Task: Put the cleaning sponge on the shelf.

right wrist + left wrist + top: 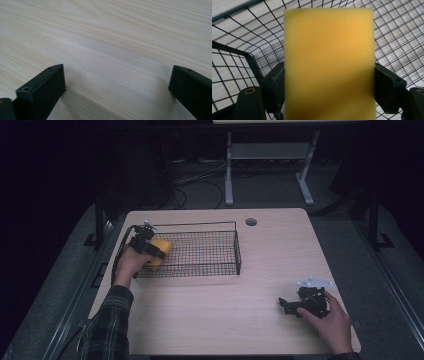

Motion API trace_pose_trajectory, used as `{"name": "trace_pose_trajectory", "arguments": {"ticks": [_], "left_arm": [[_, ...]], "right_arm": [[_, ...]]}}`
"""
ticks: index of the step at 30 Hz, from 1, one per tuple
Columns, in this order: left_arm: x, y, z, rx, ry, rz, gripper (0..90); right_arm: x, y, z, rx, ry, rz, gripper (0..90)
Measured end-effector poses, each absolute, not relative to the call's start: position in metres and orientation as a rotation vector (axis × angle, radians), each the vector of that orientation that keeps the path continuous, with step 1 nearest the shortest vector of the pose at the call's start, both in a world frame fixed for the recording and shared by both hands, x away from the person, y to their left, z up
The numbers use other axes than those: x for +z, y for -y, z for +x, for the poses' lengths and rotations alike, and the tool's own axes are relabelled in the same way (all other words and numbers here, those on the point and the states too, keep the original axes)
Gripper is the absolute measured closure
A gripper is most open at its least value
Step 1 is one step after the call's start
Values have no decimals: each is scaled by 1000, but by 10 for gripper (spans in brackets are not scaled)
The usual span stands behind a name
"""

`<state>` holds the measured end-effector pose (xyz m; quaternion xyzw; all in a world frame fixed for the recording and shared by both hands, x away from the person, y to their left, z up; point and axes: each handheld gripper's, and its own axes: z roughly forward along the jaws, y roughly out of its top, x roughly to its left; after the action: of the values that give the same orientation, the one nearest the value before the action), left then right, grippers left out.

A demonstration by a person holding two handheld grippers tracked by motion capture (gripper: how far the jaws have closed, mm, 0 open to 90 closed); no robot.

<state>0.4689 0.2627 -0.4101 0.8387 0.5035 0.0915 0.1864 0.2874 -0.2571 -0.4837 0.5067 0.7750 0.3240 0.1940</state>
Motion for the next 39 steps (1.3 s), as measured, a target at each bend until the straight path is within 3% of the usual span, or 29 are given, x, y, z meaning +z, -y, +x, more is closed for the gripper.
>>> {"name": "trace_pose_trajectory", "arguments": {"ticks": [23,39], "left_arm": [[-414,-263,467,243,-1413,2375,180],[-379,-269,451,322,-1349,2315,179]], "right_arm": [[-484,257,287,909,-2174,1421,0],[-484,257,287,909,-2174,1419,0]]}}
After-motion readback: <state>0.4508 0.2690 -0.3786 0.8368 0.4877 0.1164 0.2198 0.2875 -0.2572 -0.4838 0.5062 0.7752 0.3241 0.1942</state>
